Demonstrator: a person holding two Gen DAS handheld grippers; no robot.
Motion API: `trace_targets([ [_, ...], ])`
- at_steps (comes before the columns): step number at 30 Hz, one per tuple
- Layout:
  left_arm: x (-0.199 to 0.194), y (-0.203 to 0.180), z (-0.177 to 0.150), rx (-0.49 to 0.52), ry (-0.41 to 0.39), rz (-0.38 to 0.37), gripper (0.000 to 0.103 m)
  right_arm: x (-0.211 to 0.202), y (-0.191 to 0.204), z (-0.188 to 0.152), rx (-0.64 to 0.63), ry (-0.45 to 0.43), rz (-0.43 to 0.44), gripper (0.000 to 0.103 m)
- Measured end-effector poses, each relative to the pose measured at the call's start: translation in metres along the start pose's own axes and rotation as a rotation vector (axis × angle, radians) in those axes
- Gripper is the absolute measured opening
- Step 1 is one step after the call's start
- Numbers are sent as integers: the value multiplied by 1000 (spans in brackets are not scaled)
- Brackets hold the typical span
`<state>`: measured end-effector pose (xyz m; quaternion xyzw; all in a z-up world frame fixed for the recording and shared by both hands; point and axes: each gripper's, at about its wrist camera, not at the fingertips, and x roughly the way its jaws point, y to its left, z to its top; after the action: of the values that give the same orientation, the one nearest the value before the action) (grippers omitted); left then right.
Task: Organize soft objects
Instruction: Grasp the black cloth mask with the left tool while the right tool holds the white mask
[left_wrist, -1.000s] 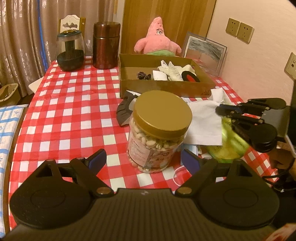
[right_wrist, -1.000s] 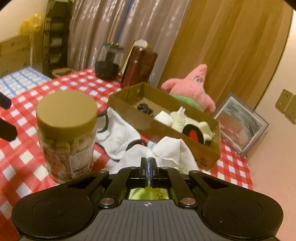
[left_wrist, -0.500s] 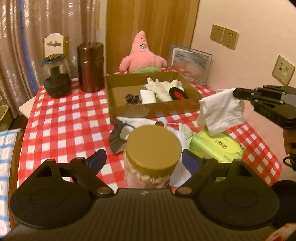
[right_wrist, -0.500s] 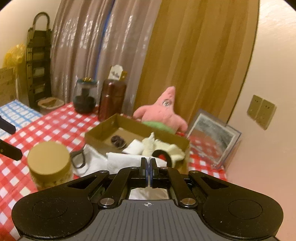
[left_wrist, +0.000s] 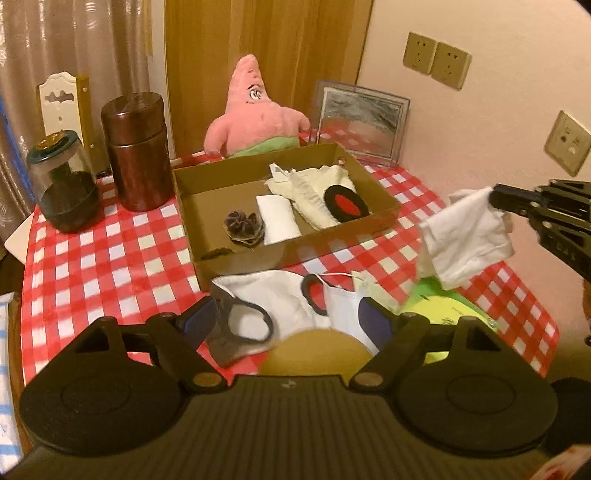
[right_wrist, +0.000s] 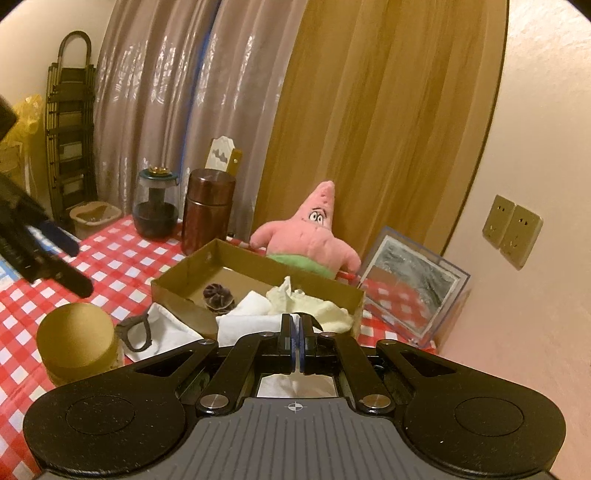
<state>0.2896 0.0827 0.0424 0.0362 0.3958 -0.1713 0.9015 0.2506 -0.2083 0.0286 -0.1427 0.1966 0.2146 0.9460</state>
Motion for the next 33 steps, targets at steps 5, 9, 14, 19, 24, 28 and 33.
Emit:
trace_targets([
  [5, 34, 26, 14, -27, 79, 4, 77, 11, -5, 4, 15, 3, 14, 2],
  [9, 68, 47, 17, -68, 140, 0, 73, 24, -9, 5, 41, 14, 28, 2],
  [14, 105, 59, 11, -82, 197, -7, 73, 47, -10, 2, 62, 45, 41, 2],
  [19, 137, 72, 0, -112, 244, -20, 71, 68, -10, -3, 75, 72, 50, 2],
  [24, 158, 87, -9, -175, 263, -50, 59, 84, -9, -8, 81, 90, 53, 2],
  [28, 166, 89, -14, -172, 277, -51, 44, 92, -7, -11, 85, 103, 54, 2],
  [33, 155, 87, -9, -161, 253, -39, 18, 94, -7, -11, 85, 104, 54, 2],
])
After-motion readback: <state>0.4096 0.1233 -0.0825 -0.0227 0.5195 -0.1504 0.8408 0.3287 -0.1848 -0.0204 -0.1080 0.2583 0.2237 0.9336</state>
